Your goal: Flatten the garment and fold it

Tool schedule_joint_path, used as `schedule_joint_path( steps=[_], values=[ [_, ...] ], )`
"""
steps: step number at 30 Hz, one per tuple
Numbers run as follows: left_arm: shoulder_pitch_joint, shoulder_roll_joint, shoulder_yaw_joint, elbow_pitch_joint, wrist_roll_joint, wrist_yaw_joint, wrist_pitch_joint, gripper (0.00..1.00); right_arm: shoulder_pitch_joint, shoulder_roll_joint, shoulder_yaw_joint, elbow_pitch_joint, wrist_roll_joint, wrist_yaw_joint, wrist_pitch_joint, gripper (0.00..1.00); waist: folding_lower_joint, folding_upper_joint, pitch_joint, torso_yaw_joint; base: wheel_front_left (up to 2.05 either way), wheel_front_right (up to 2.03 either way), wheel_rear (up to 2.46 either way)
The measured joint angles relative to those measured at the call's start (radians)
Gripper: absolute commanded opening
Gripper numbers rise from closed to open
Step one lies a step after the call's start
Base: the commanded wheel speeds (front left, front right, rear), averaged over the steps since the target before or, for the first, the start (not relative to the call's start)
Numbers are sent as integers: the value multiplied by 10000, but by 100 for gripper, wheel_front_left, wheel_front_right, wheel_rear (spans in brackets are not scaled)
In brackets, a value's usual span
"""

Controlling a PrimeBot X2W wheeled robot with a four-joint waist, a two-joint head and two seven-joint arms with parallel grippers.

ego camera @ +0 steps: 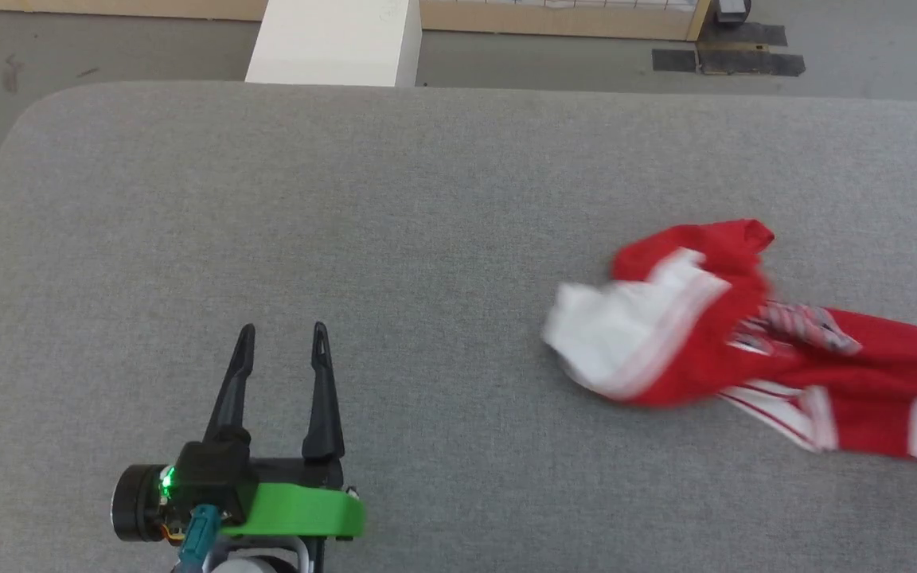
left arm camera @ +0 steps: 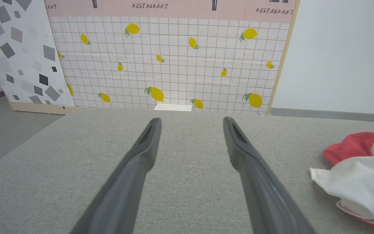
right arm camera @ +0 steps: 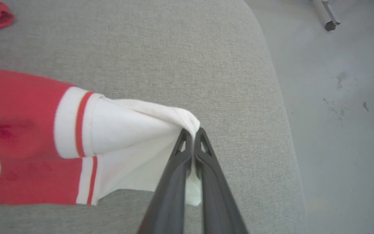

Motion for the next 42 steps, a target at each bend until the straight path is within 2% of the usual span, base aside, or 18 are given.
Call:
schedule_joint_path(
  steps=[2,5,6,10,13,18,23,28,31,33,36,38,42],
  values=[
    [8,-8,-4,121,0,-59,0,100,262,-148,-428,435,-581,0,-359,0,-1,0,97,32,0,0,0],
    [18,-13,-6,280,-2,-144,0,100,272,121,-756,1068,-970,0,-895,0,0,0,226,53,0,0,0],
    [18,-15,-8,305,-2,-150,0,100,247,255,-746,1208,-1066,0,-1087,100,0,0,246,43,0,0,0],
    [13,-25,-10,462,-6,-188,0,100,-258,849,-575,1503,-1244,2,-1969,100,0,0,256,-99,0,0,0],
    [-17,-33,-27,527,-8,-230,0,100,-629,1112,-495,1112,-1244,0,-2811,100,0,0,179,-191,0,0,0],
    [-15,-44,-2,502,-12,-244,0,100,-637,2056,-435,-782,-1254,0,-4372,100,0,0,-5,-336,0,0,0],
    [84,-50,-111,389,2,-313,0,100,615,3720,-272,-2878,-1492,2,-5451,100,0,0,-134,-447,0,0,0],
    [182,-52,-297,351,2,-378,0,100,1662,4199,-232,-3659,-1498,2,-5822,100,0,0,-50,-550,0,0,0],
    [-58,-50,-794,619,-21,-771,107,100,1767,4209,-178,-3887,-1315,2,-5837,100,0,0,101,-601,0,0,0],
    [-604,-50,-1250,880,4,-1187,629,100,1765,4215,-222,-4021,-1273,0,-5825,100,0,0,218,-619,0,0,0],
    [-1937,-59,-2096,1327,73,-1927,1772,100,1700,4215,-336,-4320,-1308,0,-5708,100,0,0,446,-614,0,0,0],
    [-2717,-61,-2652,1743,157,-2265,2587,100,1564,4215,-359,-4483,-1308,0,-5634,100,0,0,597,-604,0,0,0],
    [-3938,-71,-3917,2698,-73,-2619,4107,100,1257,4215,-328,-4715,-1306,0,-5524,100,0,0,932,-607,0,0,0]
  ],
)
